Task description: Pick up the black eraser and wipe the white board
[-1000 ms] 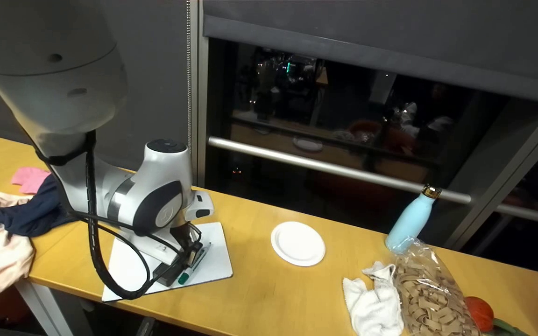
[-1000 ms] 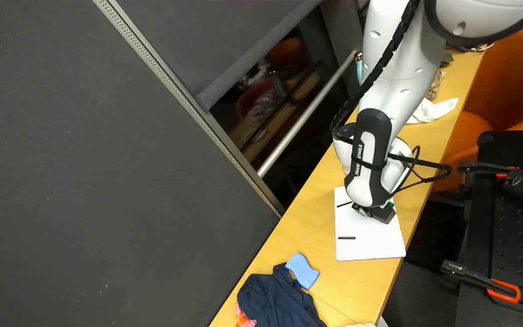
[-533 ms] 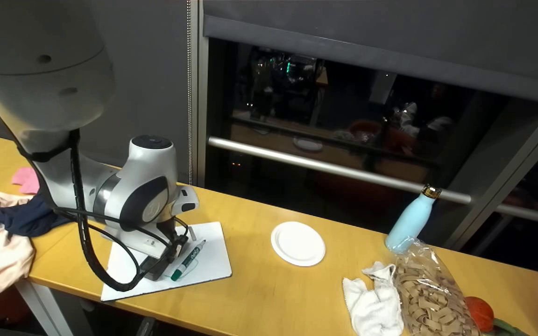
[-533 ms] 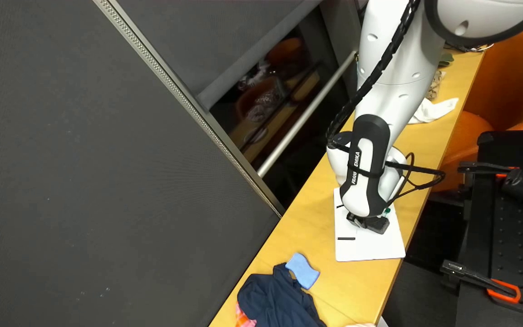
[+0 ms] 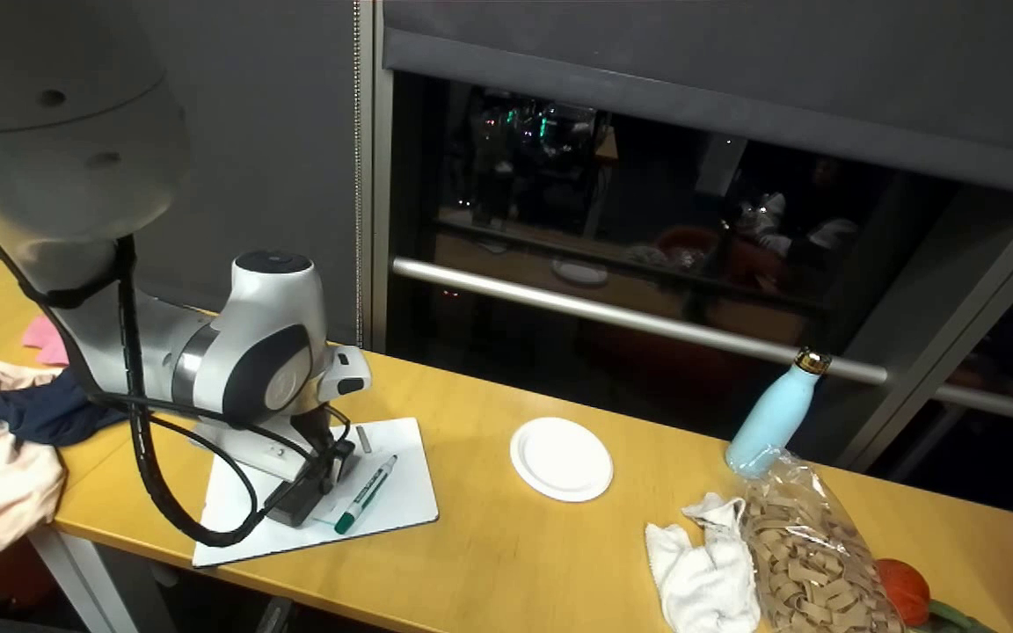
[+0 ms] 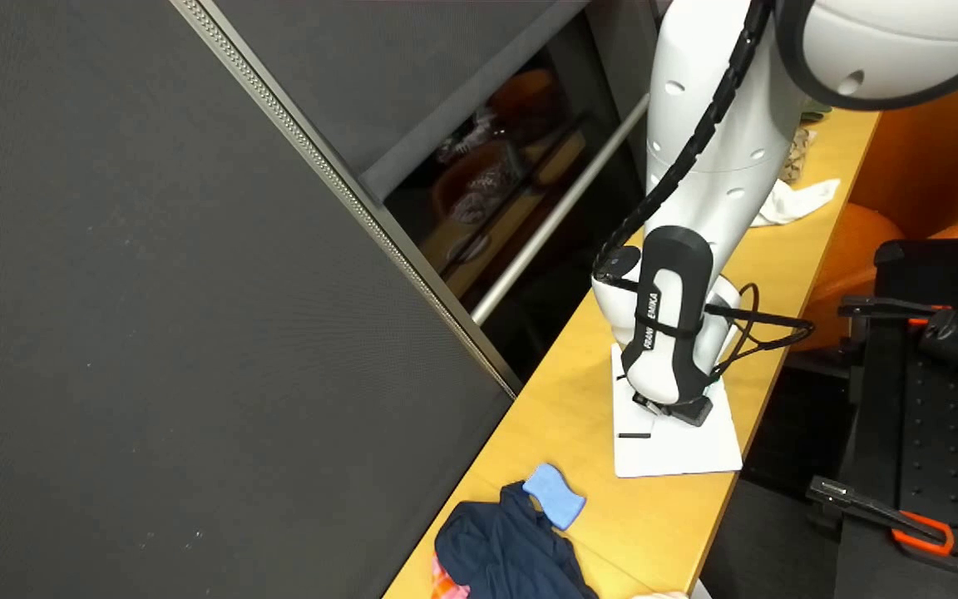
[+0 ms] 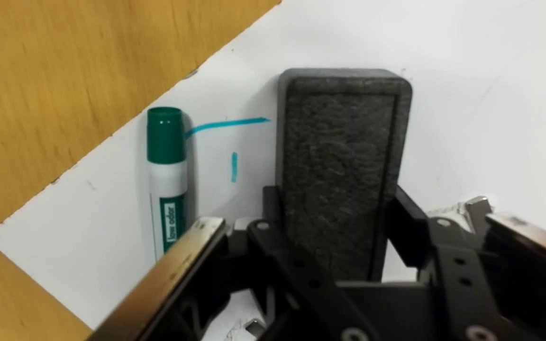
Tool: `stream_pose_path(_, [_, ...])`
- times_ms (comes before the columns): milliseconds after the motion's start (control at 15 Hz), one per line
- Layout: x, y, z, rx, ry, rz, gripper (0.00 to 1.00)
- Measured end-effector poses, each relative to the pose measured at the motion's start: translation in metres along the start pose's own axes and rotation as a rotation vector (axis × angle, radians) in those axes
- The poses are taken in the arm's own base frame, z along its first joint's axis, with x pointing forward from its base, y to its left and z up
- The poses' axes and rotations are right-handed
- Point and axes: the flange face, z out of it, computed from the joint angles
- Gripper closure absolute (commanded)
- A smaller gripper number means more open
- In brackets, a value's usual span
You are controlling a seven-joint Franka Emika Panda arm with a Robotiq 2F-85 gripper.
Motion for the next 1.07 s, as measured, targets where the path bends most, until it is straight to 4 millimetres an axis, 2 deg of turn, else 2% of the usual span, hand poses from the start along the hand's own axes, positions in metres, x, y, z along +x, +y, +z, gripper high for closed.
stream_pose_path(467, [-0.003, 0.026, 0.000, -0.087, -0.012, 0.040, 0.69])
stream_pose_path(800, [-0.023, 0.046, -0.002, -0.096, -0.038, 0.061, 0.69])
stream_pose_path(1067, [-0.037, 0.072, 0.000, -0.095, -0.040, 0.082, 0.69])
